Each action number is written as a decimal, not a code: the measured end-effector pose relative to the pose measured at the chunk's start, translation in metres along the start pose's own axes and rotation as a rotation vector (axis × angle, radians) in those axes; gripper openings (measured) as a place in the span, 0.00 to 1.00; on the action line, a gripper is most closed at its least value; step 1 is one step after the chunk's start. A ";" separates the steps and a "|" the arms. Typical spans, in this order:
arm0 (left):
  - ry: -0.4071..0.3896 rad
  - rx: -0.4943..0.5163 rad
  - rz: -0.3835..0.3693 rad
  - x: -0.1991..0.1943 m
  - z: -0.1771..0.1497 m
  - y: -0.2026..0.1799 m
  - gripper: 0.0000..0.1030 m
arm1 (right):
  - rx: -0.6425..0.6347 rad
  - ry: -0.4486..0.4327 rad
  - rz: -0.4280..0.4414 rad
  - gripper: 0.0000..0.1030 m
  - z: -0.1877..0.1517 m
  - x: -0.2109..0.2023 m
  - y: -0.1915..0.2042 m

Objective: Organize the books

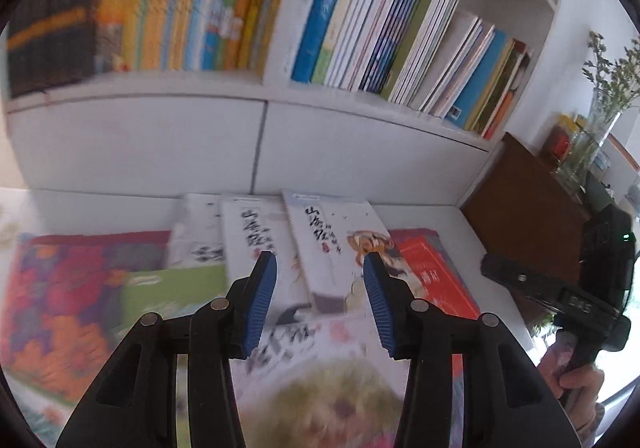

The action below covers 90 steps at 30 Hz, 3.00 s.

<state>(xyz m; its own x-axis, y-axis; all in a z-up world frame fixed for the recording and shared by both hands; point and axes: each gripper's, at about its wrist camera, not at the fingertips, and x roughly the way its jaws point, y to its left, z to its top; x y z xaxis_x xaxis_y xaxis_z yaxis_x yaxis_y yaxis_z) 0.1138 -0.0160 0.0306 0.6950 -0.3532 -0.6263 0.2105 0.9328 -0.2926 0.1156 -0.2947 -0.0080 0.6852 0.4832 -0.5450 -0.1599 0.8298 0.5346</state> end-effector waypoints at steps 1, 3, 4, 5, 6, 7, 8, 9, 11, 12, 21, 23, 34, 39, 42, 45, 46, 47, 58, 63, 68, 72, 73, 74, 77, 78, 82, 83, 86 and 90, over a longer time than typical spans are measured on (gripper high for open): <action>0.001 -0.003 0.000 0.013 -0.002 0.001 0.42 | 0.010 -0.005 -0.011 0.48 0.004 0.006 -0.012; 0.023 -0.021 -0.003 0.044 -0.008 0.005 0.42 | 0.034 -0.002 -0.046 0.43 0.009 0.033 -0.037; 0.037 -0.030 -0.006 0.061 -0.011 0.008 0.41 | 0.041 -0.001 -0.062 0.43 0.012 0.044 -0.047; 0.046 -0.034 -0.001 0.070 -0.012 0.008 0.41 | 0.044 -0.001 -0.084 0.42 0.014 0.057 -0.056; 0.066 -0.036 0.010 0.084 -0.015 0.011 0.41 | 0.040 -0.005 -0.105 0.42 0.015 0.064 -0.062; 0.086 -0.040 0.011 0.097 -0.018 0.013 0.41 | 0.030 -0.005 -0.129 0.42 0.016 0.071 -0.066; 0.095 -0.043 0.008 0.103 -0.020 0.014 0.41 | 0.015 0.007 -0.157 0.42 0.018 0.082 -0.071; 0.109 -0.043 0.010 0.113 -0.023 0.016 0.41 | 0.008 0.016 -0.174 0.42 0.018 0.088 -0.073; 0.140 -0.038 -0.001 0.124 -0.029 0.017 0.41 | -0.020 0.002 -0.259 0.42 0.018 0.095 -0.076; 0.162 -0.037 -0.019 0.133 -0.033 0.017 0.41 | -0.038 -0.002 -0.294 0.42 0.018 0.099 -0.077; 0.174 0.058 0.000 0.141 -0.038 -0.005 0.39 | -0.104 0.135 -0.284 0.42 0.014 0.126 -0.069; 0.181 0.062 0.014 0.139 -0.038 -0.006 0.39 | -0.155 0.150 -0.309 0.42 0.010 0.127 -0.064; 0.266 0.020 -0.010 0.054 -0.085 0.005 0.39 | -0.091 0.238 -0.169 0.42 -0.038 0.072 -0.051; 0.290 0.019 -0.015 -0.005 -0.132 0.009 0.39 | -0.094 0.293 -0.138 0.42 -0.082 0.047 -0.028; 0.293 0.020 -0.033 -0.045 -0.163 0.015 0.39 | -0.126 0.336 -0.120 0.42 -0.122 0.031 -0.008; 0.316 0.020 -0.042 -0.078 -0.198 0.020 0.39 | -0.158 0.381 -0.093 0.42 -0.159 0.010 0.009; 0.326 0.023 -0.043 -0.089 -0.212 0.021 0.39 | -0.157 0.399 -0.080 0.42 -0.169 0.005 0.013; 0.331 0.022 -0.042 -0.095 -0.221 0.023 0.39 | -0.155 0.411 -0.070 0.42 -0.178 0.001 0.018; 0.301 0.033 0.092 -0.113 -0.243 0.052 0.38 | -0.258 0.379 -0.103 0.39 -0.198 -0.029 0.022; 0.355 -0.032 -0.012 -0.118 -0.248 0.070 0.36 | -0.107 0.641 0.181 0.39 -0.188 -0.009 -0.012; 0.376 -0.058 -0.066 -0.103 -0.251 0.073 0.34 | -0.181 0.631 0.251 0.39 -0.204 -0.010 0.000; 0.374 -0.038 -0.067 -0.096 -0.246 0.065 0.34 | -0.106 0.640 0.272 0.39 -0.198 0.007 -0.001; 0.375 -0.035 -0.074 -0.094 -0.245 0.065 0.34 | -0.106 0.641 0.274 0.39 -0.198 0.008 0.000; 0.372 -0.033 -0.081 -0.090 -0.243 0.065 0.34 | -0.106 0.641 0.279 0.39 -0.199 0.008 0.001; 0.353 -0.063 -0.108 -0.088 -0.241 0.072 0.33 | -0.098 0.646 0.301 0.36 -0.199 0.017 0.004; 0.344 -0.084 -0.116 -0.086 -0.240 0.075 0.32 | -0.087 0.648 0.316 0.35 -0.198 0.020 0.002; 0.315 -0.096 -0.105 -0.080 -0.237 0.077 0.29 | -0.017 0.617 0.353 0.15 -0.197 0.017 -0.020; 0.305 -0.094 -0.100 -0.079 -0.237 0.076 0.29 | 0.000 0.612 0.372 0.12 -0.195 0.012 -0.029; 0.266 -0.100 -0.091 -0.078 -0.237 0.075 0.29 | -0.030 0.584 0.374 0.10 -0.195 0.007 -0.027; 0.248 -0.102 -0.090 -0.078 -0.237 0.076 0.29 | -0.080 0.494 0.358 0.11 -0.203 -0.007 -0.021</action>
<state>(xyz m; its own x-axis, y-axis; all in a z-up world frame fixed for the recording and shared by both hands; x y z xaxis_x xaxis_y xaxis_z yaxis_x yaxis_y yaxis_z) -0.0874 0.0654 -0.1139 0.4844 -0.4525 -0.7487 0.1848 0.8895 -0.4180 -0.0298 -0.2591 -0.1469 0.1716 0.7920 -0.5859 -0.3853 0.6013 0.7000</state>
